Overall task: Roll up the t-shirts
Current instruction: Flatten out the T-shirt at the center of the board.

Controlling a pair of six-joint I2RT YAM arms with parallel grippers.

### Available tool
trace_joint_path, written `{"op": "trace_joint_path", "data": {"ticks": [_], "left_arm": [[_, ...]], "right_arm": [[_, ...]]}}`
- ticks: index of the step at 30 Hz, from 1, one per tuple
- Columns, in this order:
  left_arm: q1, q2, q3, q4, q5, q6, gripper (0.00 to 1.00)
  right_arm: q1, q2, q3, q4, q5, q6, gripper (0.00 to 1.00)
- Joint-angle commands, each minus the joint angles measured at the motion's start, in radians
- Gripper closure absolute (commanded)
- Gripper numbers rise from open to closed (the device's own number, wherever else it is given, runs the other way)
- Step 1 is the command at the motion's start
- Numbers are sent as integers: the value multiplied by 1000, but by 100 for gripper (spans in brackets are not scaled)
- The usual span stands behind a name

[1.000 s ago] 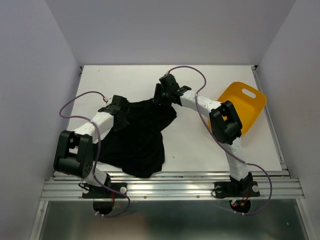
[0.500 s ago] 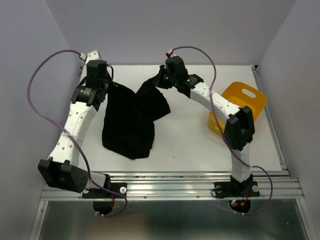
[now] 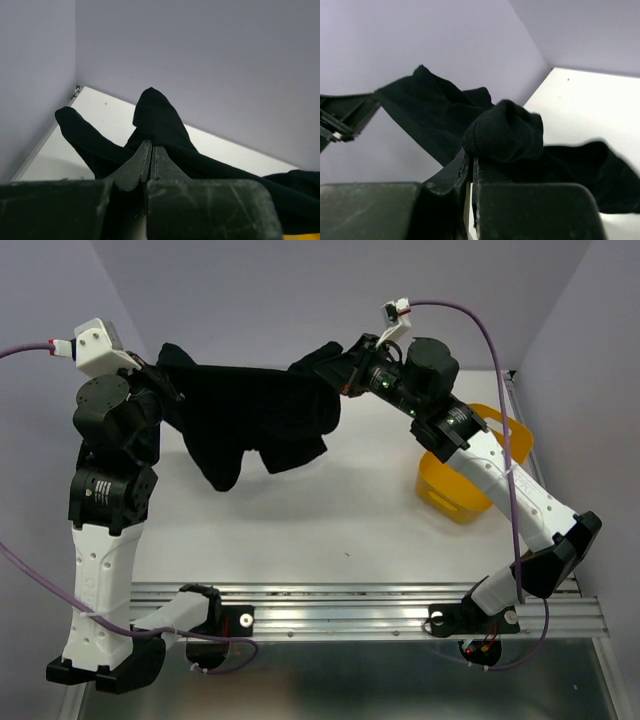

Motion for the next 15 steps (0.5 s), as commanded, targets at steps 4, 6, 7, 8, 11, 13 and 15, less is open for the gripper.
{"op": "trace_joint_path", "data": {"ticks": [4, 6, 7, 8, 11, 13, 15], "left_arm": [[7, -7, 127, 82, -53, 63, 100], [8, -1, 161, 72, -28, 68, 100], [8, -1, 164, 74, -22, 68, 100], [8, -5, 164, 83, -16, 70, 100], [8, 2, 161, 89, 4, 83, 100], [7, 22, 161, 83, 18, 96, 100], [7, 57, 126, 95, 41, 100, 100]], "right_arm": [[57, 25, -48, 21, -45, 28, 99], [66, 1, -57, 18, -22, 15, 99], [66, -23, -57, 14, -13, 10, 99], [66, -37, -57, 9, -5, -2, 99], [66, -77, -70, 3, 20, -7, 99], [66, -112, -79, 0, 33, 4, 99], [66, -138, -100, -6, 50, 22, 99]]}}
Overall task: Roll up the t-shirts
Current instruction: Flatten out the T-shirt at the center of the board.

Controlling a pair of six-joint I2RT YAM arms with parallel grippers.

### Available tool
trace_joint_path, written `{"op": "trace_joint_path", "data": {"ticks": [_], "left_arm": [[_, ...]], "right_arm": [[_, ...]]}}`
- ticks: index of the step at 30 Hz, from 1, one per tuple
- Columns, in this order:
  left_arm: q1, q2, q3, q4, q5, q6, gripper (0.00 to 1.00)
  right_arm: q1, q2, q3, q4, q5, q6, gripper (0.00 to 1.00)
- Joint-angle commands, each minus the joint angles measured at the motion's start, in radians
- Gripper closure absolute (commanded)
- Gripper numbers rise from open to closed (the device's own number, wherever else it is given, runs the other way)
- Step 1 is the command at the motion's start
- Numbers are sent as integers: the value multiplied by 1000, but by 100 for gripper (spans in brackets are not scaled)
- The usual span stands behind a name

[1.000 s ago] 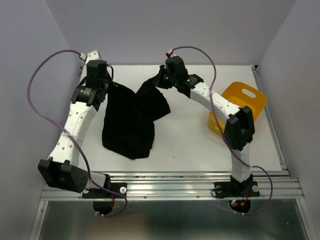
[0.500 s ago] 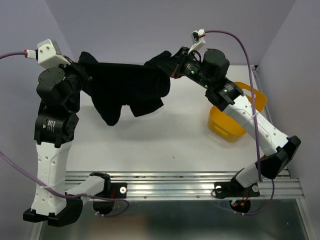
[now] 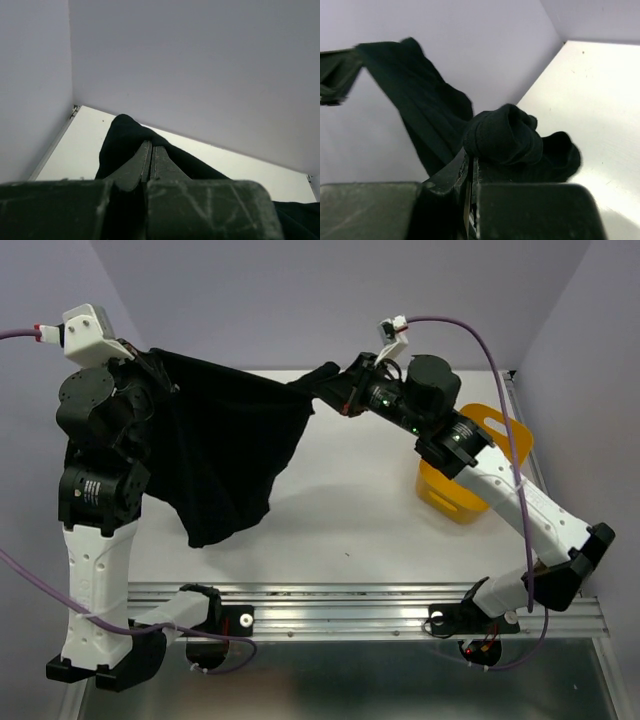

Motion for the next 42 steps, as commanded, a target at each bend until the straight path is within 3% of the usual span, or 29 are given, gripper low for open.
{"op": "trace_joint_path", "data": {"ticks": [1, 5, 9, 13, 15, 16, 18, 19, 21, 24, 26, 33, 38, 42], "left_arm": [[5, 43, -11, 116, 27, 39, 100], [5, 117, -126, 232, 41, 30, 100], [7, 235, -201, 326, 84, 2, 100], [5, 407, -183, 406, 103, -39, 100], [5, 517, -146, 420, 116, -53, 96], [5, 557, -88, 411, 126, -55, 75], [5, 664, -15, 351, 168, -67, 43], [5, 719, 60, 299, 188, -69, 18], [4, 747, 131, 251, 224, -72, 8], [1, 719, 110, 222, 210, -66, 8], [2, 685, 49, 205, 187, -61, 8], [1, 435, -291, 76, 81, -96, 13], [1, 246, -640, 16, 50, -252, 24], [1, 160, -868, -11, 29, -421, 26]], "right_arm": [[-9, -114, -23, 23, 61, 9, 99], [-9, -145, -62, -11, 125, 23, 99], [-9, -140, -97, -49, 286, -26, 99], [-40, -67, -86, -48, 415, -113, 99], [-113, 10, -63, -45, 433, -147, 99], [-142, 45, -44, -46, 411, -156, 99], [-233, 170, 28, -51, 366, -168, 95], [-262, 224, 71, -92, 299, -172, 76], [-313, 386, 244, -231, 257, -178, 48], [-322, 494, 369, -345, 271, -202, 31], [-322, 487, 337, -342, 256, -205, 25], [-296, 357, 55, -298, 179, -182, 25], [-206, 254, -179, -250, 206, -138, 28], [-143, 211, -293, -229, 211, -83, 30]]}}
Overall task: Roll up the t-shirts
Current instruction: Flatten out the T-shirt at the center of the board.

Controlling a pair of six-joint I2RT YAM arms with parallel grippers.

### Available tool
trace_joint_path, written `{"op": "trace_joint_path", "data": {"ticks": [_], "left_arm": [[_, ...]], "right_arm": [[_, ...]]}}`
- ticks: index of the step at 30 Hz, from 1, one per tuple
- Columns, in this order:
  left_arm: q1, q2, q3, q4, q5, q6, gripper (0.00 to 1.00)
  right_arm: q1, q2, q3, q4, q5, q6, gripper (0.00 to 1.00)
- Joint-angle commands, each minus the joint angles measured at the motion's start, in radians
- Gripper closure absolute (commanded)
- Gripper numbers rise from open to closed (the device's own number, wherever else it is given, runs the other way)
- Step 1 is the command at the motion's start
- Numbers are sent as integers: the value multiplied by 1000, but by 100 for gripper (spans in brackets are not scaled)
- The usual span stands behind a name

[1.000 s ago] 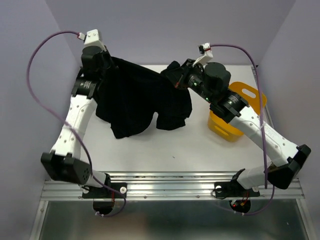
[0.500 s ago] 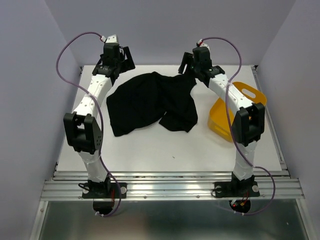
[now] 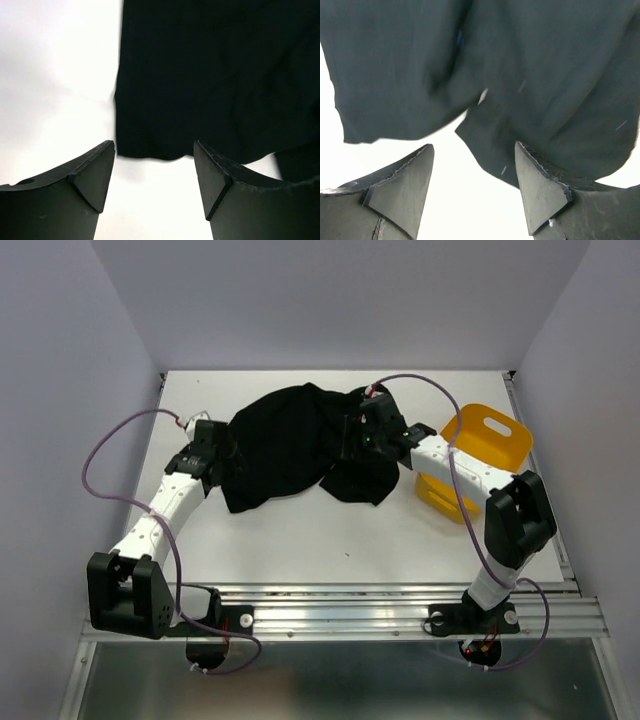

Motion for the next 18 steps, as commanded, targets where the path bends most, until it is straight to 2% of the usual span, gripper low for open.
{"op": "trace_joint_path", "data": {"ticks": [1, 6, 10, 11, 12, 18], "left_arm": [[2, -73, -187, -67, -46, -219, 26], [1, -116, -334, -9, -32, -402, 26], [1, -74, -383, 73, -52, -428, 26], [1, -63, -390, 93, -57, -430, 30], [2, -51, -403, 113, -55, -436, 40], [1, 52, -414, 205, -43, -451, 43]], "right_arm": [[43, -54, -84, 54, -4, 59, 30], [54, -71, -157, 60, -9, 78, 31], [54, -94, -178, 60, -10, 72, 31], [54, -98, -182, 60, -10, 72, 31], [54, -101, -184, 60, -12, 72, 32], [54, -146, -237, 59, -3, 87, 33]]}}
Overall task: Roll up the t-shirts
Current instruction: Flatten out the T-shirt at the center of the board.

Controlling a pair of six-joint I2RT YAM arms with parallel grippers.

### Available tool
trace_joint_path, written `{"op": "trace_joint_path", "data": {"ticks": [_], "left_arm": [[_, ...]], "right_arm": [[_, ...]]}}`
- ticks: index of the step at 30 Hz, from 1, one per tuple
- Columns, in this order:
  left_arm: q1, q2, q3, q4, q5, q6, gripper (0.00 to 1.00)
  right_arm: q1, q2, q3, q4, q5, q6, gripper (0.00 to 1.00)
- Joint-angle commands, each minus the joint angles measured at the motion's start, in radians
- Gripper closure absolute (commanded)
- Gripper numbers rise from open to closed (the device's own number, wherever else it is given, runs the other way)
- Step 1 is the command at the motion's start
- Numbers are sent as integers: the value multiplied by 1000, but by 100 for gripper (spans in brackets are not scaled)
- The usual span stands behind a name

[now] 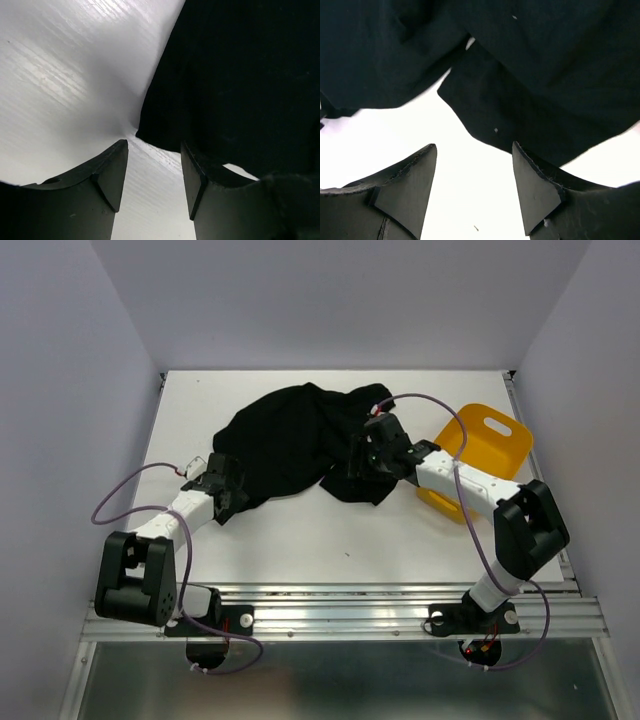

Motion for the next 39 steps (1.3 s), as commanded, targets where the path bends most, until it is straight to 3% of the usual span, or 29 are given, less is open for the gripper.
{"op": "trace_joint_path", "data": {"ticks": [1, 3, 5, 6, 7, 8, 18, 21, 22, 24, 25, 26, 27, 32, 39], "left_arm": [[2, 45, -26, 92, -18, -36, 43], [1, 74, -31, 114, -11, -37, 44], [1, 105, -25, 125, 0, -33, 54], [1, 113, -20, 126, 2, -28, 64], [2, 127, -6, 117, -1, -24, 88], [4, 130, 4, 111, -14, -12, 99], [56, 4, 207, -29, -74, 111, 100], [57, -17, 250, -52, -55, 125, 100], [57, -27, 261, -53, -43, 131, 100], [57, -30, 268, -58, -34, 133, 100], [59, -33, 274, -61, -31, 133, 100], [59, -39, 279, -64, -24, 137, 100], [61, -40, 284, -66, -23, 142, 100], [119, -41, 362, -53, 23, 208, 100], [217, 1, 598, -118, 43, 314, 100]], "right_arm": [[-3, -61, -37, 39, 12, 22, 33], [-3, -67, -54, 38, 16, 26, 34], [-3, -66, -61, 35, 35, 28, 34], [8, -63, -61, 27, 49, 26, 32], [8, -52, -58, 4, 90, 22, 31], [8, -44, -51, -22, 107, 22, 30], [48, 58, -36, -30, 145, -10, 27], [60, 135, -4, -1, 109, -18, 31], [60, 150, 10, 5, 98, -17, 35], [71, 176, 25, 7, 95, -20, 56], [71, 183, 31, 9, 99, -21, 82], [71, 178, 38, 7, 107, -21, 94], [71, 169, 57, -2, 116, -30, 99], [71, 25, 189, -57, 234, -133, 99], [28, -66, 468, -192, 216, -265, 99]]}}
